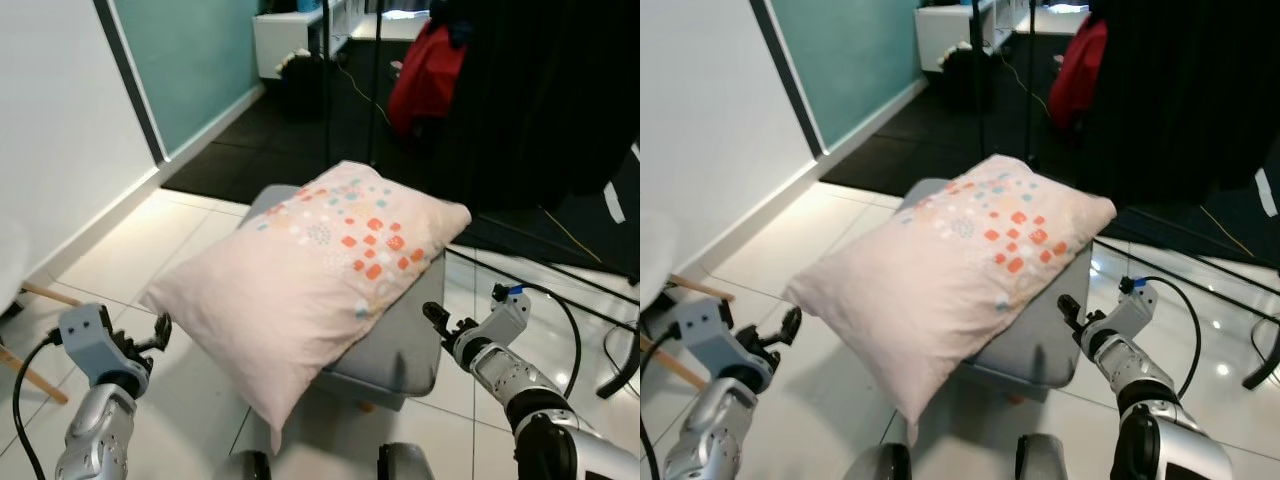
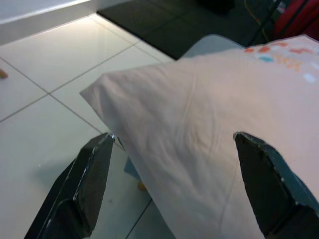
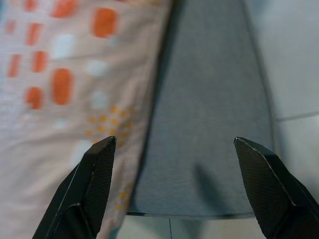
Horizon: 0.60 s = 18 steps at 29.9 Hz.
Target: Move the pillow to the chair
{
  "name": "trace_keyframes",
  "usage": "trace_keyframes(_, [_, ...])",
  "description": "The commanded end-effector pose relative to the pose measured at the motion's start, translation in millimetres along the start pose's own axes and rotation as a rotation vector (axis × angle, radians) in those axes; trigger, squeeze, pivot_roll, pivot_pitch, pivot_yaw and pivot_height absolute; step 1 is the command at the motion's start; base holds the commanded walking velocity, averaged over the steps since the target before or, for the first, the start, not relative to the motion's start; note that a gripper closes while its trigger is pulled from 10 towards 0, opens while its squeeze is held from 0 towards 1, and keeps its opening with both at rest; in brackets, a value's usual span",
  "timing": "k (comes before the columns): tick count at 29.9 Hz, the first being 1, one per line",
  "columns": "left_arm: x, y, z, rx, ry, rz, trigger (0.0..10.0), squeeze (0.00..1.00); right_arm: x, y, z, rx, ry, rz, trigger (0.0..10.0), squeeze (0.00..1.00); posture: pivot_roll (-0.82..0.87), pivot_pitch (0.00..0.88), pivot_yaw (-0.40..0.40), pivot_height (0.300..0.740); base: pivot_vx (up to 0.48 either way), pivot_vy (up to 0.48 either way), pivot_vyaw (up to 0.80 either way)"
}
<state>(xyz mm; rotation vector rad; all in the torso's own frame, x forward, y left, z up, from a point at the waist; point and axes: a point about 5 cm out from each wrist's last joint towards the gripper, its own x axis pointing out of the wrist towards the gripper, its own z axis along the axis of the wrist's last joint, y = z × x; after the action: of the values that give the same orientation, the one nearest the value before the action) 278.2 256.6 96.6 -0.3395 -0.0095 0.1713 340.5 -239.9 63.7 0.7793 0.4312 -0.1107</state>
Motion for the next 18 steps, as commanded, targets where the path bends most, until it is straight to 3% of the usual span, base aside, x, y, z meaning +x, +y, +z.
trace_keyframes(1, [-6.5,11.0,5.9,0.013,0.008,0.030,10.0,0.00,0.8,0.8,-11.1,0.051,0.038,0.018,10.0,0.00,-0.07,0.246,0.027,0.500,0.000,0.000,0.00])
trace_keyframes(7, [-20.1,13.2,32.4,0.043,-0.023,0.023,10.0,0.00,5.7,21.7,-22.6,0.167,0.050,0.170,10.0,0.00,-0.04,0.293,0.031,0.470,0.000,0.000,0.00])
trace_keyframes(11, [-22.9,11.7,34.4,0.049,-0.020,0.019,10.0,0.00,6.9,27.8,-24.6,0.177,0.058,0.206,10.0,0.00,-0.03,0.294,0.031,0.460,0.000,0.000,0.00])
trace_keyframes(18, [-35.2,5.1,37.3,0.070,0.013,0.003,10.0,0.00,11.2,52.6,-16.3,0.256,-0.002,0.334,10.0,0.00,0.01,0.326,0.038,0.435,0.000,0.000,0.00])
